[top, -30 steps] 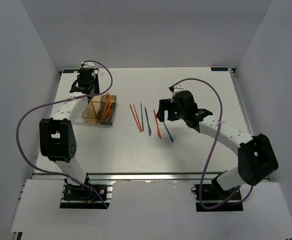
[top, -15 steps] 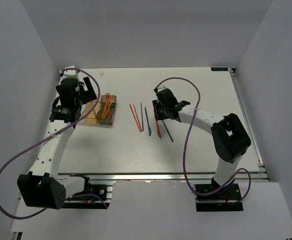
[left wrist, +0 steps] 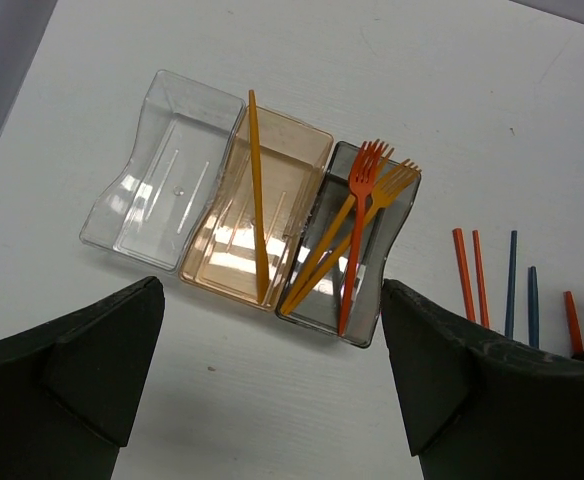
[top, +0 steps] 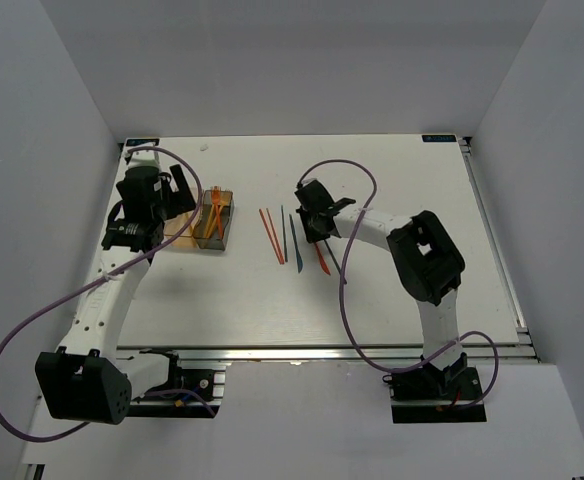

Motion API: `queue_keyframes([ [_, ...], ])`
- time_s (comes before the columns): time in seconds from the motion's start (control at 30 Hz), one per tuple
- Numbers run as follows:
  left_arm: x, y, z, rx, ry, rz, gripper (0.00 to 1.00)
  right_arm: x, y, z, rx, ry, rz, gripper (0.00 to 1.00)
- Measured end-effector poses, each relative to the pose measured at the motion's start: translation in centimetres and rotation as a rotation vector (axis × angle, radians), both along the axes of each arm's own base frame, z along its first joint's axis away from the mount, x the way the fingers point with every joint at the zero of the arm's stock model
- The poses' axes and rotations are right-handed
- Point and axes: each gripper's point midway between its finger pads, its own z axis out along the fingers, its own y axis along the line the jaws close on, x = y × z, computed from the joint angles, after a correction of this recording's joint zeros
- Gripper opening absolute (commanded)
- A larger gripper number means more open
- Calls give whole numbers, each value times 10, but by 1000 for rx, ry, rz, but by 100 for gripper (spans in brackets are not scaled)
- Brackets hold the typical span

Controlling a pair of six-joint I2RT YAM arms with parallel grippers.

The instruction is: Sort the eating utensils into containers

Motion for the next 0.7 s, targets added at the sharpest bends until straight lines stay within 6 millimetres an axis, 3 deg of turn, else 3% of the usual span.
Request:
queue_keyframes([
  [0.07,0,-2,0,-8,0,-7,98,-1,1,0,-6,-5,-3,0],
  [0.2,1,-14,-1,-60,0,-54,98,-1,1,1,-8,-9,-9,0],
  [0.37,6,-61,-2,-271,-45,-216,98,-14,-2,14,36,0,-11,0],
  [0.47,1,-99,-21,-464,-57,-319,98,-28,3,55,155,-32,7,0],
  [0.57,-12,-143,-40,-599,-15,-411,98,-42,21,115,363,-101,69,0],
  [0.7,-22,-211,-28,-712,-22,-572,98,-58,44,175,597,-171,167,0],
])
